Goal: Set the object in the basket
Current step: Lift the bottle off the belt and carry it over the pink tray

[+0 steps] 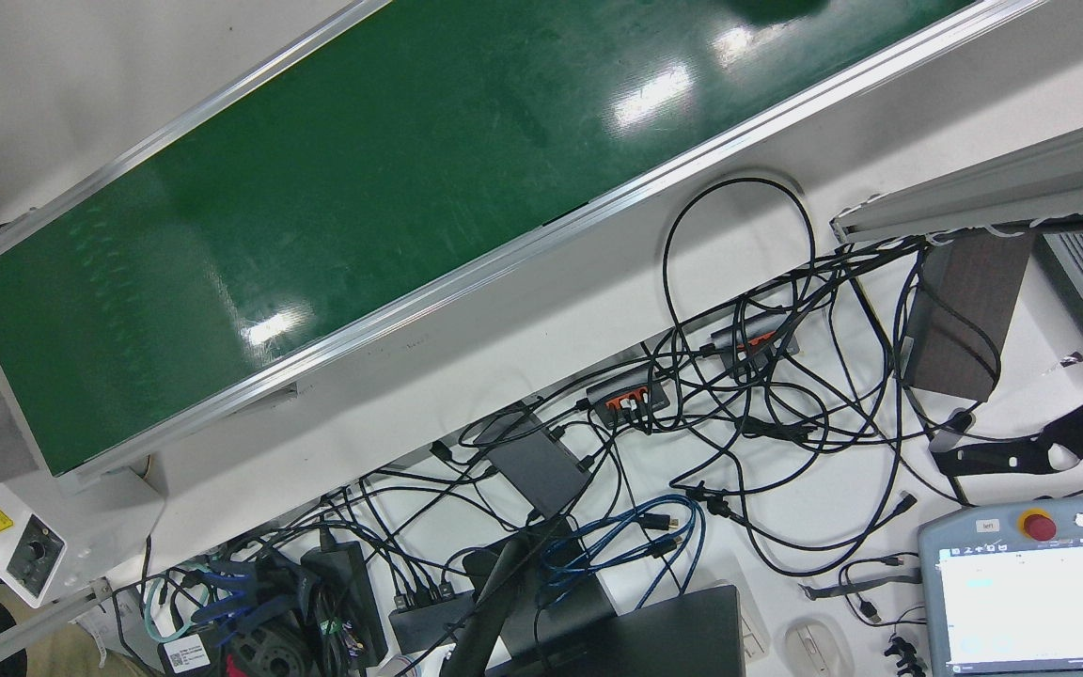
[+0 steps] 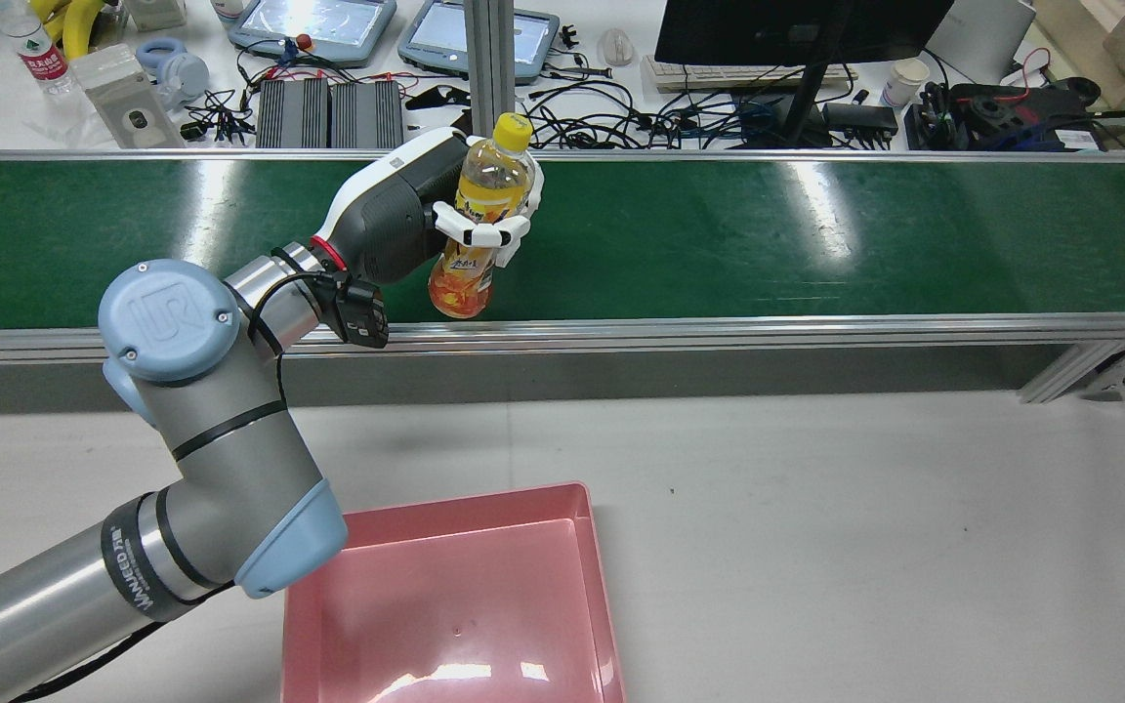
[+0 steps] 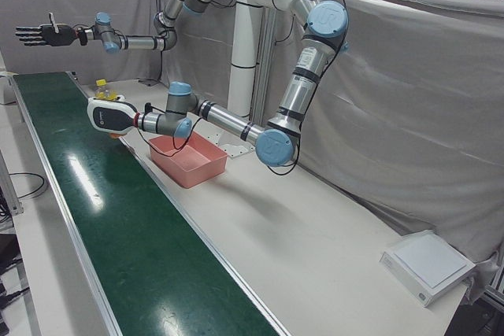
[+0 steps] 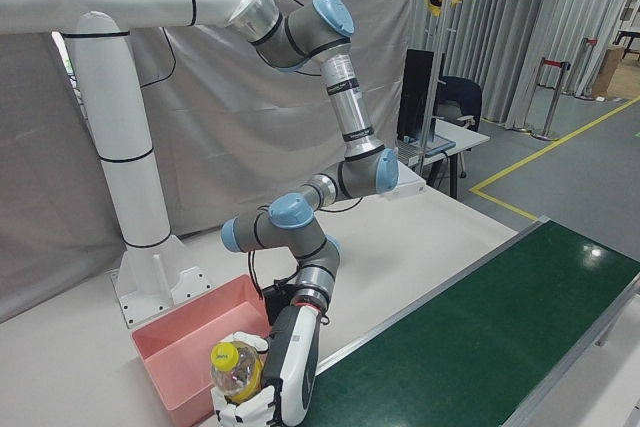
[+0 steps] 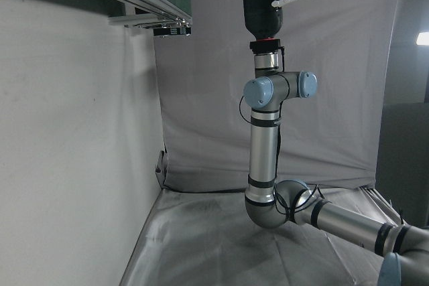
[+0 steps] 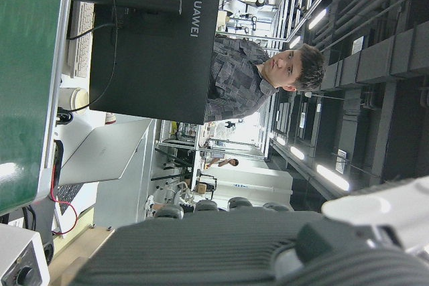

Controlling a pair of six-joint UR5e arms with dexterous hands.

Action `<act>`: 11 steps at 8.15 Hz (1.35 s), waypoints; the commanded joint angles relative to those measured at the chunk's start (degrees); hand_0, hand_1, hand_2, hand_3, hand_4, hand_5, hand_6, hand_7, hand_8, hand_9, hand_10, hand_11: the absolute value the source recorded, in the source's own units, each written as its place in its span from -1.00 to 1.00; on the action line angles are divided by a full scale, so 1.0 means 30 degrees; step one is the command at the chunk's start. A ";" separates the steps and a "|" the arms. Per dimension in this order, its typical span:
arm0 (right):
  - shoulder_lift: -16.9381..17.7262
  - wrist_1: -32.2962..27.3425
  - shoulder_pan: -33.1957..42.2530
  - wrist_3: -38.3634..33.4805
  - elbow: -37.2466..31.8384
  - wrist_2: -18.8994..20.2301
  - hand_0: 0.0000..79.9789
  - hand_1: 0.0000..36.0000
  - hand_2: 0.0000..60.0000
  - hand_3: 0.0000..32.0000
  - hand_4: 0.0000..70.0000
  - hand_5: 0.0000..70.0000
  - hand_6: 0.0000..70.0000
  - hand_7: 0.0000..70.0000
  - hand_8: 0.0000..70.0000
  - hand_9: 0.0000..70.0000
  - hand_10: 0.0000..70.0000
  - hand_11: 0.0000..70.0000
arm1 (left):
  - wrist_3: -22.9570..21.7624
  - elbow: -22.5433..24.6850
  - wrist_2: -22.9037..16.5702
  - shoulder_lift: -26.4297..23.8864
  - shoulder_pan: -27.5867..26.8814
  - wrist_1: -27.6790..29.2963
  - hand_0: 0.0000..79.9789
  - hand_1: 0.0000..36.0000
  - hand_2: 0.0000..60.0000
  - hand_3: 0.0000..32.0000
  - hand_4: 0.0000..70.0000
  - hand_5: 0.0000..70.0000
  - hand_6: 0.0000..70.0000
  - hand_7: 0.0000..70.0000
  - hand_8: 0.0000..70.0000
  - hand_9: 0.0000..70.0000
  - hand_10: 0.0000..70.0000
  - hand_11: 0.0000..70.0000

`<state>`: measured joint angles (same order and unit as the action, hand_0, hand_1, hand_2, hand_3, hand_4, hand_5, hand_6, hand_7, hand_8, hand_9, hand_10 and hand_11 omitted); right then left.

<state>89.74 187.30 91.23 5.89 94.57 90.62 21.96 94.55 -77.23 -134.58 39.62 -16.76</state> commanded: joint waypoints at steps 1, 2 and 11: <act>0.0000 -0.0001 0.0001 0.0000 -0.0001 -0.0001 -1.00 -1.00 -1.00 -1.00 -1.00 -1.00 -1.00 -1.00 -1.00 -1.00 -1.00 -1.00 | 0.0032 0.5350 0.0051 0.2871 -0.1133 -0.2135 0.28 1.00 1.00 -1.00 0.92 1.00 0.76 1.00 1.00 1.00 1.00 1.00; 0.0000 -0.0001 0.0001 0.0000 -0.0001 -0.0001 -1.00 -1.00 -1.00 -1.00 -1.00 -1.00 -1.00 -1.00 -1.00 -1.00 -1.00 -1.00 | 0.0119 0.6499 0.0051 0.3284 -0.1659 -0.2873 0.28 1.00 1.00 -1.00 0.93 1.00 0.74 1.00 1.00 1.00 1.00 1.00; 0.0000 -0.0001 0.0001 0.0000 -0.0030 -0.0001 -1.00 -1.00 -1.00 -1.00 -1.00 -1.00 -1.00 -1.00 -1.00 -1.00 -1.00 -1.00 | 0.0384 0.9382 0.0023 0.5453 -0.3920 -0.2532 0.21 -0.41 -0.34 -1.00 0.02 0.57 -0.49 -0.27 -0.07 0.22 -0.05 0.37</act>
<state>89.74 187.30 91.23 5.89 94.54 90.62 23.03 120.77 -76.89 -120.70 28.75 -25.72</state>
